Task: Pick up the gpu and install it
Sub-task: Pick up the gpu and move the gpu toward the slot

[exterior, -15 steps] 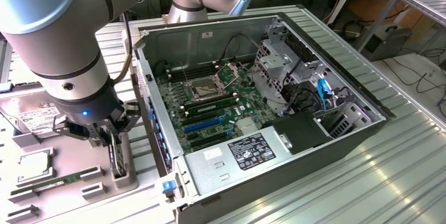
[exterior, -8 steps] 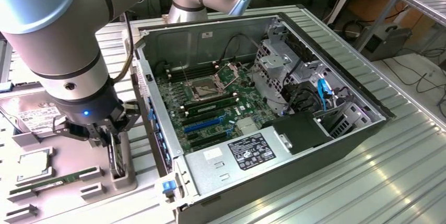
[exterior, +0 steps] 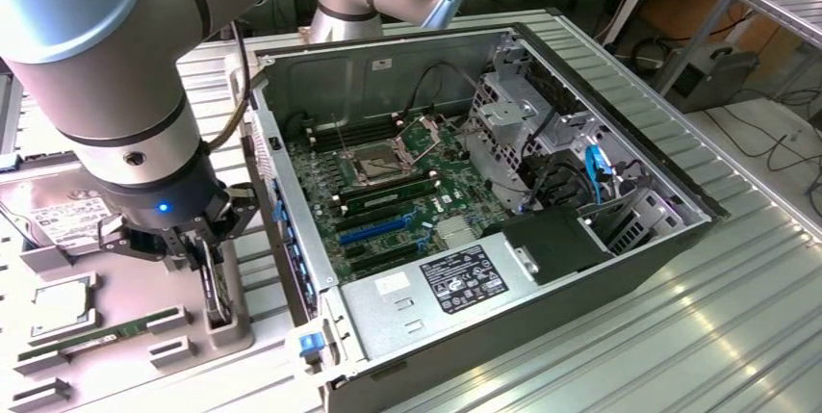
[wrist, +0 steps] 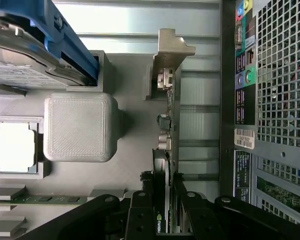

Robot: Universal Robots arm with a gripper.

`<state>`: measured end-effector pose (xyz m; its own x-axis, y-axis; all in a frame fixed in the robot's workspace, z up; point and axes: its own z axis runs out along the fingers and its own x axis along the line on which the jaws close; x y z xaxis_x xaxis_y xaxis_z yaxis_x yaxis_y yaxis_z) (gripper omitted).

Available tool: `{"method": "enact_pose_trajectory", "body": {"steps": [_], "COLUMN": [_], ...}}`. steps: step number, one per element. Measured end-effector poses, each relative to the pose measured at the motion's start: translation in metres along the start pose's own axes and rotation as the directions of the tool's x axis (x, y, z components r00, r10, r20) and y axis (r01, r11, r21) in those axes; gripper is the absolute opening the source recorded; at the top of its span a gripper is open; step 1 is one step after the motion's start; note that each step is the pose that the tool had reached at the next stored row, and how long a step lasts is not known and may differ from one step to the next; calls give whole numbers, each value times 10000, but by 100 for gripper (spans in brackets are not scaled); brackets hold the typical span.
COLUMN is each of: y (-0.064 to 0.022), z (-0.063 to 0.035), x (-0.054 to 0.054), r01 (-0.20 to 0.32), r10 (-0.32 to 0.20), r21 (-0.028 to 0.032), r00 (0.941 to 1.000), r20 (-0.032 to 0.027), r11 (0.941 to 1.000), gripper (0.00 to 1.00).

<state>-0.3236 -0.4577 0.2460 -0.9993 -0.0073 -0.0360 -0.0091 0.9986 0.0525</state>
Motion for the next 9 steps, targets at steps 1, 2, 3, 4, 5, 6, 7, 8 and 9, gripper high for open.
{"method": "enact_pose_trajectory", "body": {"steps": [1,2,3,4,5,6,7,8,9], "y": [0,0,1,1,2,2,3,4,6], "z": [0,-3,-10,-17,-31,-47,-65,-84,-108], "x": [0,0,0,0,-1,-2,-2,-3,-4], "r01": [0,0,0,0,0,0,-1,0,-1], "r10": [0,0,0,0,0,0,1,0,1], "r21": [0,0,2,1,0,1,1,0,0], "r00": [10000,10000,10000,10000,10000,10000,10000,10000,10000], "r20": [0,0,-1,-1,0,0,0,0,0], "r11": [10000,10000,10000,10000,10000,10000,10000,10000,10000], "gripper": [26,26,26,26,26,26,26,26,26]}}
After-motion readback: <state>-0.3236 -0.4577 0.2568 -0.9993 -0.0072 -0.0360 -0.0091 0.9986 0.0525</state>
